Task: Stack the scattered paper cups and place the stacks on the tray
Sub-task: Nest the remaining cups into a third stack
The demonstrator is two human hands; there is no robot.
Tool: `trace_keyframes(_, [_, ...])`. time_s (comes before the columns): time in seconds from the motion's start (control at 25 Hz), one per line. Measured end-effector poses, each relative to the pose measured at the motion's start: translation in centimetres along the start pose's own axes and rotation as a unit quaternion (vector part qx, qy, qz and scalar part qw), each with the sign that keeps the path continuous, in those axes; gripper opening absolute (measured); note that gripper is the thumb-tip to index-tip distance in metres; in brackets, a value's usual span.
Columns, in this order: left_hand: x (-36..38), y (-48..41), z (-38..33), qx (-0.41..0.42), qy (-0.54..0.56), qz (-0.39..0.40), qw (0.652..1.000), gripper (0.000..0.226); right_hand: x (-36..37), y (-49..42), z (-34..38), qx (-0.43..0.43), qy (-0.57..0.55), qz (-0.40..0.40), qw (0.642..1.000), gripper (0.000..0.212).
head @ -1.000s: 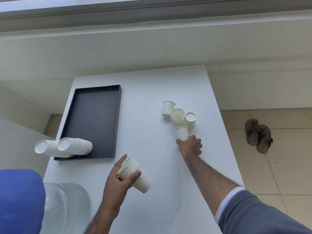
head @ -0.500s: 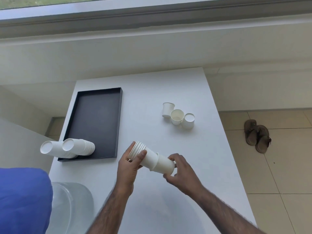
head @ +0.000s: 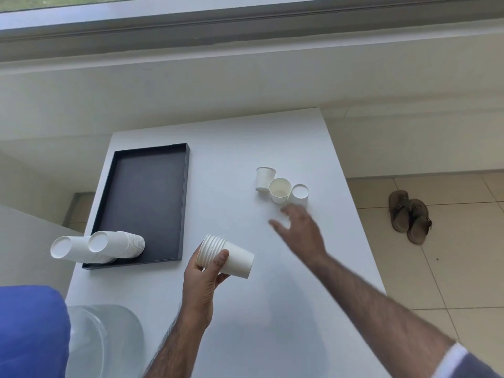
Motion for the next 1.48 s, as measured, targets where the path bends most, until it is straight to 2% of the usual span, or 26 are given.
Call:
trace_keyframes(0.08, [-0.5,0.0,0.5,0.0,-0.008,-0.001,1.0,0.065,-1.2,-4.3,-1.3,0.009,0.172,-0.011,0.985,0.047])
trace_keyframes(0.16, [-0.9,0.1,0.8,0.0,-0.015,-0.003,1.0,0.072,-1.7,-7.6,-2.4,0.04,0.263,0.022,0.964,0.057])
trace_keyframes(0.24, [-1.2,0.3,0.9,0.001,-0.024,-0.005,1.0,0.079,-1.8,-9.8,-3.4,0.064,0.281,0.075,0.955,0.065])
trace_keyframes(0.32, [-1.4,0.6,0.9,0.004,-0.027,-0.006,1.0,0.079,-1.7,-10.7,-4.1,0.072,0.302,0.113,0.944,0.06])
trace_keyframes(0.48, [-1.9,1.0,0.8,0.002,-0.027,-0.017,0.999,0.077,-1.5,-8.7,-4.8,0.085,0.3,0.09,0.946,0.039])
trace_keyframes(0.6, [-1.6,0.9,0.3,0.002,-0.016,-0.017,1.0,0.077,-2.8,-4.8,-5.3,0.119,0.221,0.049,0.967,0.031])
trace_keyframes(0.68, [-1.4,0.5,-0.3,0.004,-0.004,-0.022,1.0,0.076,-3.8,-1.5,-5.1,0.16,0.051,0.027,0.985,0.031])
trace_keyframes(0.72, [-1.2,0.3,-0.5,0.005,-0.001,-0.023,1.0,0.073,-3.8,0.4,-4.9,0.184,-0.066,0.033,0.98,0.03])
trace_keyframes(0.76, [-1.0,0.1,-0.7,0.006,0.003,-0.022,1.0,0.069,-3.7,2.4,-4.5,0.207,-0.186,0.053,0.959,0.029])
trace_keyframes(0.84, [-0.4,-0.4,-1.0,0.01,0.009,-0.017,1.0,0.062,-2.9,6.0,-3.3,0.248,-0.374,0.101,0.888,0.025])
trace_keyframes(0.92, [0.5,-0.5,-1.4,0.012,0.018,-0.008,1.0,0.059,-2.2,8.2,-2.2,0.265,-0.47,0.113,0.834,0.025])
trace_keyframes(1.0, [1.3,-0.3,-1.7,0.018,0.019,0.009,1.0,0.056,-1.3,9.1,-1.1,0.267,-0.514,0.105,0.808,0.027])
trace_keyframes(1.08, [2.2,0.0,-1.8,0.023,0.017,0.035,0.999,0.055,-0.3,8.9,0.1,0.267,-0.531,0.101,0.798,0.029])
trace_keyframes(1.2, [2.9,0.0,-1.5,0.021,0.032,0.067,0.997,0.057,1.0,8.2,1.5,0.262,-0.527,0.109,0.801,0.032])
trace_keyframes(1.32, [2.3,-0.7,-1.2,0.014,0.052,0.05,0.997,0.057,2.4,7.1,2.0,0.254,-0.513,0.147,0.807,0.038])
trace_keyframes(1.4, [1.4,-1.4,-1.2,0.016,0.067,0.033,0.997,0.053,2.6,5.1,1.8,0.237,-0.472,0.155,0.835,0.039])
trace_keyframes(1.48, [0.9,-1.9,-1.2,0.016,0.08,0.028,0.996,0.05,1.7,1.8,0.3,0.206,-0.387,0.072,0.896,0.034])
Point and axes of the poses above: each hand's wrist, its own y-axis away from the middle knuckle, its own x-axis out of the palm, z = x × y, the point moved 4 cm from there along -y, towards the middle knuckle, and after that the axes turned 14 degrees about -y, right-handed, at the moved point
